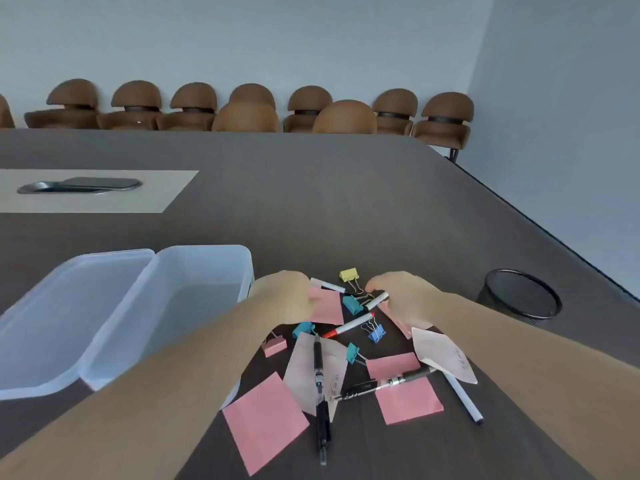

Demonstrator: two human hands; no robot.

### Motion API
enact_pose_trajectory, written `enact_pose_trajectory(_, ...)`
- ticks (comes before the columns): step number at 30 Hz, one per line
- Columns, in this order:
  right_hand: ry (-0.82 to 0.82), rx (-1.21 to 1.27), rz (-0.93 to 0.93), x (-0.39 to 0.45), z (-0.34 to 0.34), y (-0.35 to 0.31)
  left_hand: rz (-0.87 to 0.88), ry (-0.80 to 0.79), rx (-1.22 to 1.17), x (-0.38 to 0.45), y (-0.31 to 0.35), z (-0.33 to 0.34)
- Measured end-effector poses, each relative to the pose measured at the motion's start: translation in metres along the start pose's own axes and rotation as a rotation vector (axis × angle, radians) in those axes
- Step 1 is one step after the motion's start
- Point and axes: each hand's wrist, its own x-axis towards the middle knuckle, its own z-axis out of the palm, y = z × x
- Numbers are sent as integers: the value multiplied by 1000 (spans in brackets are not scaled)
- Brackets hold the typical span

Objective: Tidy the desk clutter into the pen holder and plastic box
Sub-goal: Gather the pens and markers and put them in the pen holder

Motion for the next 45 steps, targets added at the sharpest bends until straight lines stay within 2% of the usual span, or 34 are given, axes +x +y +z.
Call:
enact_pose_trajectory(4,57,-159,-3,8,12,11,58,-87,-32,-6,5,17)
enact_pose_trajectory(7,64,-282,30,6,19,9,32,-54,0,-16,6,23)
enact_pose_trajectory(9,124,-308,50,-1,19,6,19,-16,18,-18,2,28)
enact_pose_trajectory(12,229,-259,31,-12,20,1,-2,40,28,-34,5,30)
enact_pose_trajectory(14,261,-197,22,-17,20,-4,-48,-20,51,-47,10,32)
enact_pose_trajectory(20,198,2,-70,-23,18,-23,-142,-79,-60,-51,23,37)
enact_pose_trajectory(23,147,-15,-109,-17,21,-29,-144,4,-96,-47,26,35)
enact_pose_trajectory(26,92,-8,-145,-9,22,-31,-107,64,-311,-44,23,32)
enact_pose_trajectory(29,47,-37,-178,0,25,-32,-166,143,-448,-41,18,34)
enact_pose_trajectory(34,80,-65,-253,8,29,-35,-170,221,-422,-41,11,38)
enact_pose_trajectory(42,49,-128,-237,7,24,-33,-155,336,-454,-34,14,41)
enact_pose_trajectory(45,70,-80,-228,6,21,-31,-134,373,-468,-34,18,40)
